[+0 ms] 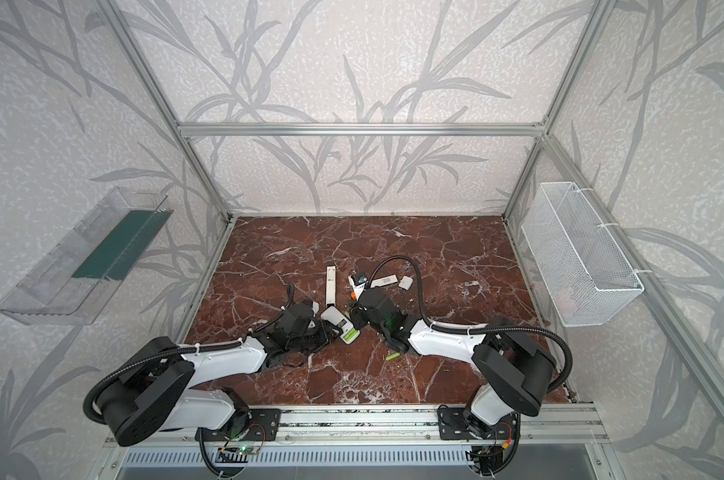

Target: Unload the batteries from the remote control

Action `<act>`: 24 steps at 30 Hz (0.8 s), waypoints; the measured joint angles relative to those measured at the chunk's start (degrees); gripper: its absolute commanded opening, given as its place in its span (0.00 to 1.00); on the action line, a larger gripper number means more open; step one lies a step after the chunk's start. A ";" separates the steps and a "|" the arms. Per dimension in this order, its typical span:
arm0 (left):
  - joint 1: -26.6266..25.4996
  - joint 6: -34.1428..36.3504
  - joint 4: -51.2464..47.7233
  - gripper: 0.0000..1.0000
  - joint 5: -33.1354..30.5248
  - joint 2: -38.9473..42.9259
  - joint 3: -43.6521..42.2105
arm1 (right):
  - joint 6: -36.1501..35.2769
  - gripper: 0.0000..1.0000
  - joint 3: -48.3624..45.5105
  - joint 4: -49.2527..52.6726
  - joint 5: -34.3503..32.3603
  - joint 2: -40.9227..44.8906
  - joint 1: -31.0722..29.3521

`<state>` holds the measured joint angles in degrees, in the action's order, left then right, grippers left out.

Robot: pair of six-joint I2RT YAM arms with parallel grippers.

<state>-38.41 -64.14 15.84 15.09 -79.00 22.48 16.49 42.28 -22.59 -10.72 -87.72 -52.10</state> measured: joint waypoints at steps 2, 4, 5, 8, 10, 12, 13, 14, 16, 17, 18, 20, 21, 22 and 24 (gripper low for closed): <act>0.00 -0.42 -0.07 0.38 -0.02 -0.44 0.26 | 0.50 0.00 -0.44 -0.83 -0.50 0.63 -0.28; -0.09 -0.68 -0.44 0.37 -0.02 -0.79 0.61 | 0.83 0.00 -0.44 -1.68 -0.85 0.68 -0.63; -0.11 -0.87 -0.48 0.37 -0.02 -0.94 0.76 | 0.90 0.00 -0.44 -1.88 -0.90 0.70 -0.87; -0.11 -1.11 -0.55 0.37 -0.04 -1.14 0.90 | 1.01 0.00 -0.44 -2.56 -0.92 0.70 -1.49; -0.11 -1.22 -0.63 0.37 -0.04 -1.25 1.01 | 1.05 0.00 -0.44 -3.21 -0.98 0.70 -1.64; -0.11 -1.25 -0.61 0.37 -0.02 -1.49 1.16 | 1.11 0.00 -0.44 -3.61 -1.05 0.61 -1.75; -0.11 -1.25 -0.70 0.37 0.00 -1.60 1.36 | 1.27 0.00 -0.44 -3.82 -1.07 0.52 -1.75; -0.11 -1.25 -0.76 0.37 0.00 -1.77 1.57 | 1.33 0.00 -0.44 -4.02 -1.09 0.39 -1.75; -0.11 -1.20 -0.98 0.37 0.00 -2.01 1.90 | 1.46 0.00 -0.39 -4.13 -1.25 0.04 -1.84; -0.11 -1.18 -1.03 0.37 0.00 -2.10 1.95 | 1.49 0.00 -0.33 -4.15 -1.29 -0.22 -1.88; -0.11 -1.18 -1.09 0.36 0.00 -2.10 1.99 | 1.49 0.00 -0.31 -4.13 -1.29 -0.46 -1.92; -0.11 -1.03 -1.38 0.36 0.02 -2.16 2.21 | 1.49 0.00 -0.24 -4.15 -1.31 -1.20 -2.03; -0.09 -1.01 -1.53 0.35 0.02 -2.27 2.36 | 1.51 0.00 -0.22 -4.13 -1.31 -1.55 -2.08; -0.09 -0.98 -1.68 0.35 0.04 -2.45 2.56 | 1.51 0.00 -0.13 -4.13 -1.31 -2.01 -2.08; -0.09 -0.94 -1.73 0.35 0.20 -2.84 2.84 | 1.64 0.00 0.24 -4.31 -1.36 -2.67 -2.08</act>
<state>-38.50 -65.08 14.11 15.29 -81.84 25.32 18.13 42.52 -26.89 -12.08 -90.39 -54.17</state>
